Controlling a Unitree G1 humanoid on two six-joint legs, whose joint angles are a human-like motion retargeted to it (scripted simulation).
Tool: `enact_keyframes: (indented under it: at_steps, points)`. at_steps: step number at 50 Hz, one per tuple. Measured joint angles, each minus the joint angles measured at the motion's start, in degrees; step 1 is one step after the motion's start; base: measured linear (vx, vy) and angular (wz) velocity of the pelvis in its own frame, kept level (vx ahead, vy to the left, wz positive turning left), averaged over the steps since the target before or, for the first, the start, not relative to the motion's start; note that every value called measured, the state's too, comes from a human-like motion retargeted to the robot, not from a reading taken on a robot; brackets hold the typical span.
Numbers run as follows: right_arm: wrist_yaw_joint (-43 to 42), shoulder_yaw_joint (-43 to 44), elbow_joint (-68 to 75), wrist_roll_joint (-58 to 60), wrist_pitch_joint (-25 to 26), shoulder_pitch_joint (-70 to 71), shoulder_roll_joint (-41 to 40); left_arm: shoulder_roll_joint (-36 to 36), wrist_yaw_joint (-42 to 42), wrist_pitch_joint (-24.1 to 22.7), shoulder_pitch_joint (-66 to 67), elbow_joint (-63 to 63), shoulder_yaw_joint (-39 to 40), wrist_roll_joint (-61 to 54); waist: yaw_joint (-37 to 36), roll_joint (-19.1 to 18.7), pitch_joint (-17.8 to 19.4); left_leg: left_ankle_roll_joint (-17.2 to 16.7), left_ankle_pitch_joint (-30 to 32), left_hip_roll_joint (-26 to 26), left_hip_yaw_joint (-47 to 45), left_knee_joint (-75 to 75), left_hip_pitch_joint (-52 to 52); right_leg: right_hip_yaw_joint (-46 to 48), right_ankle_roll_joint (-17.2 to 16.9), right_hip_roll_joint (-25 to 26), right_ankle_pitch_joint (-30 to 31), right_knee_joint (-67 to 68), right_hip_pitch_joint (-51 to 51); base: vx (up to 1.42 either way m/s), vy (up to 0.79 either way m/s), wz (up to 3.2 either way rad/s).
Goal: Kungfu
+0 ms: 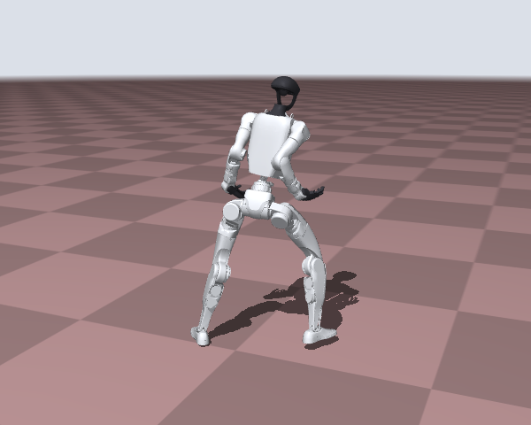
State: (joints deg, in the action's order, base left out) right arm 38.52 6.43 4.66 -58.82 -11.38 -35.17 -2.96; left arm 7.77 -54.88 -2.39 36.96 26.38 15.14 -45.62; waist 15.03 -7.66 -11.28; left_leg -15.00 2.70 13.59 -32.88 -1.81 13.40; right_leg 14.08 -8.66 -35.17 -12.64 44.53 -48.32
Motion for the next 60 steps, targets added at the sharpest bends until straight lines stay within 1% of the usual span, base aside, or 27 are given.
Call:
enact_keyframes:
  at_steps: [2,4,5,7,10,13,17,20,25,29,33,35,37,40,43,45,48,50,52,53,55,58,60]
  points:
    - [2.85,-0.32,-0.69,4.44,2.39,0.37,3.94,-1.85,-1.47,0.85,-1.15,-1.36,-2.29,1.42,-1.36,0.69,-0.50,0.00,0.10,-0.18,0.53,0.05,0.25,0.52,-0.27,-0.37,0.75,-1.06,1.13,0.05,0.16,0.28]
    - [5.25,0.75,-1.44,9.65,4.07,0.99,5.44,-3.03,-4.86,3.47,-2.78,-2.49,-4.71,4.20,-2.79,1.48,-0.95,0.00,0.32,-0.10,1.47,0.18,0.88,1.27,-0.63,-0.63,1.41,-2.08,2.43,0.01,0.15,0.42]
    - [5.76,1.33,-1.87,12.15,4.07,1.52,5.32,-3.21,-6.68,4.84,-3.74,-2.94,-5.72,5.64,-3.40,1.76,-1.10,0.00,0.47,-0.04,2.02,0.25,1.27,1.67,-0.82,-0.73,1.75,-2.60,3.09,-0.01,0.15,0.44]
    - [4.61,1.81,-2.50,14.20,2.22,2.64,4.43,-2.89,-8.43,5.76,-5.72,-3.51,-6.76,6.49,-4.23,1.95,-1.13,0.00,0.73,0.21,2.90,0.25,1.70,2.42,-1.06,-0.49,2.29,-3.51,4.50,0.01,0.11,0.36]
    - [2.11,0.99,-2.81,13.67,-0.03,3.48,3.37,-1.95,-7.14,4.41,-8.11,-3.58,-8.14,6.32,-4.59,1.77,-1.12,0.00,1.07,0.61,4.11,0.15,2.19,3.18,-1.53,-0.02,2.93,-4.46,6.26,0.07,0.16,0.32]
    - [1.94,-0.16,-2.75,11.71,0.36,3.46,3.00,-1.87,-6.22,3.40,-10.02,-3.30,-9.00,7.47,-5.05,2.03,-1.02,0.00,1.22,0.76,5.15,0.25,3.08,3.70,-1.93,-0.05,3.45,-4.97,7.06,-0.01,0.09,0.31]
    - [1.55,0.18,-2.15,11.78,0.37,3.03,4.25,-3.55,-3.64,1.76,-14.25,-2.18,-9.54,7.97,-6.23,3.16,-0.26,0.00,1.55,0.94,5.92,0.53,3.76,4.03,-2.26,0.09,3.83,-5.33,7.79,-0.05,0.10,0.21]
    - [0.00,2.42,-1.15,13.80,-1.05,3.13,6.67,-5.90,-2.05,0.19,-18.81,-2.20,-10.53,7.28,-6.88,3.73,0.33,0.00,2.23,1.16,6.53,0.87,4.55,4.50,-2.47,0.07,4.12,-5.85,8.43,-0.08,0.06,0.21]
    - [-2.58,10.51,3.44,18.98,-4.66,4.28,11.95,-13.29,-3.91,-0.50,-30.46,-5.74,-11.90,10.05,-8.59,3.89,1.34,0.00,3.61,2.62,8.06,1.84,5.69,7.19,-2.20,0.92,4.14,-7.59,11.66,-0.07,0.00,0.22]
    - [-6.57,18.70,15.15,28.54,-8.80,6.60,17.68,-19.44,-2.98,-4.11,-44.88,-8.38,-14.21,15.41,-11.46,3.52,2.59,0.02,4.86,5.38,10.20,4.46,7.85,10.94,-1.85,2.91,4.83,-10.73,16.80,-0.03,0.09,0.35]
    - [-11.94,24.67,31.66,37.62,-12.67,9.31,24.06,-23.57,0.60,-7.81,-61.52,-10.27,-18.25,18.93,-13.44,2.58,3.17,1.00,6.58,7.74,12.34,10.85,14.76,15.94,-1.86,3.95,7.85,-16.39,22.54,-0.08,0.11,1.00]
    - [-14.13,26.80,40.44,41.46,-13.57,10.82,26.58,-26.23,2.98,-9.46,-69.87,-11.15,-20.49,20.16,-14.47,2.29,3.23,1.82,6.93,8.77,11.98,15.28,19.10,18.57,-1.90,4.03,9.88,-19.65,25.29,-0.08,0.29,1.28]
    - [-16.17,27.83,49.12,43.54,-13.79,12.53,28.32,-29.29,6.36,-12.14,-77.75,-11.70,-22.71,22.05,-16.32,1.88,3.03,3.40,6.29,9.14,11.85,19.32,22.79,21.34,-1.90,4.29,11.88,-22.68,27.99,-0.05,0.39,1.16]
    - [-18.27,28.46,60.85,42.93,-13.99,16.68,28.76,-34.89,11.20,-16.60,-89.30,-11.47,-23.79,26.60,-20.34,1.64,2.18,5.50,3.23,8.46,13.81,25.28,27.45,24.47,-2.08,4.42,14.63,-26.60,31.47,0.05,0.53,0.93]
    - [-19.79,26.16,69.13,40.39,-13.77,22.29,26.51,-41.59,16.71,-19.95,-98.26,-11.54,-23.01,31.88,-24.93,2.57,0.63,6.00,-0.87,6.53,15.35,29.26,29.98,24.86,-2.01,3.64,17.19,-29.70,33.73,0.20,0.46,0.74]
    - [-19.94,22.78,72.97,39.71,-12.13,27.19,23.69,-46.31,19.89,-21.99,-102.69,-12.72,-21.11,34.31,-27.64,3.14,-0.44,6.25,-3.21,5.36,16.70,32.22,32.21,25.11,-1.42,3.51,18.45,-31.50,34.98,0.32,0.73,0.75]
    - [-17.83,14.65,74.76,38.52,-6.20,36.50,17.40,-52.72,24.66,-23.78,-106.94,-15.03,-16.12,36.96,-31.66,3.67,-1.48,7.71,-7.12,4.17,18.11,37.24,35.44,27.18,-0.56,3.89,20.12,-34.68,36.89,0.17,0.49,0.56]
    - [-12.76,7.00,73.53,34.86,-0.69,43.05,13.04,-57.00,26.66,-25.20,-108.16,-16.74,-12.46,37.72,-34.52,5.30,-1.89,8.73,-9.65,3.22,17.19,39.76,36.50,27.84,-0.48,3.15,20.79,-36.69,37.19,0.17,0.44,0.15]
    - [-3.94,-2.17,69.28,29.25,5.04,48.39,9.67,-60.97,28.15,-25.95,-108.09,-18.40,-9.05,38.77,-36.51,7.29,-1.87,9.74,-12.00,1.86,16.05,41.43,37.19,27.07,-1.19,1.98,20.53,-37.98,36.67,0.15,0.35,0.19]
    - [0.33,-5.94,66.98,27.18,6.12,50.84,7.74,-62.61,28.83,-26.04,-107.79,-19.13,-7.43,39.66,-37.22,7.99,-1.85,10.18,-13.13,1.15,15.79,41.94,37.52,26.49,-1.94,1.63,20.26,-38.47,36.43,0.15,0.37,0.35]
    - [5.55,-10.40,63.77,26.79,6.08,55.25,3.48,-65.07,29.86,-26.03,-107.10,-20.49,-4.80,41.66,-37.94,8.93,-1.50,10.99,-14.47,-0.27,15.71,42.86,38.05,25.43,-3.33,1.40,20.39,-39.44,36.63,0.09,0.28,0.49]
    - [4.48,-15.85,65.75,25.89,5.73,63.14,0.42,-65.43,31.93,-25.95,-105.98,-22.66,-2.17,44.61,-38.09,9.62,-0.78,11.69,-15.75,-1.43,16.73,43.86,38.61,26.80,-3.62,1.40,22.18,-40.14,38.00,0.01,0.08,0.43]
    - [3.82,-18.94,66.62,22.50,5.64,67.24,0.41,-63.91,34.07,-26.39,-105.07,-23.65,-1.14,45.03,-38.44,9.74,-0.15,12.09,-16.33,-1.76,17.45,44.04,38.49,27.47,-2.33,1.54,23.58,-40.02,38.78,0.05,0.10,0.25]
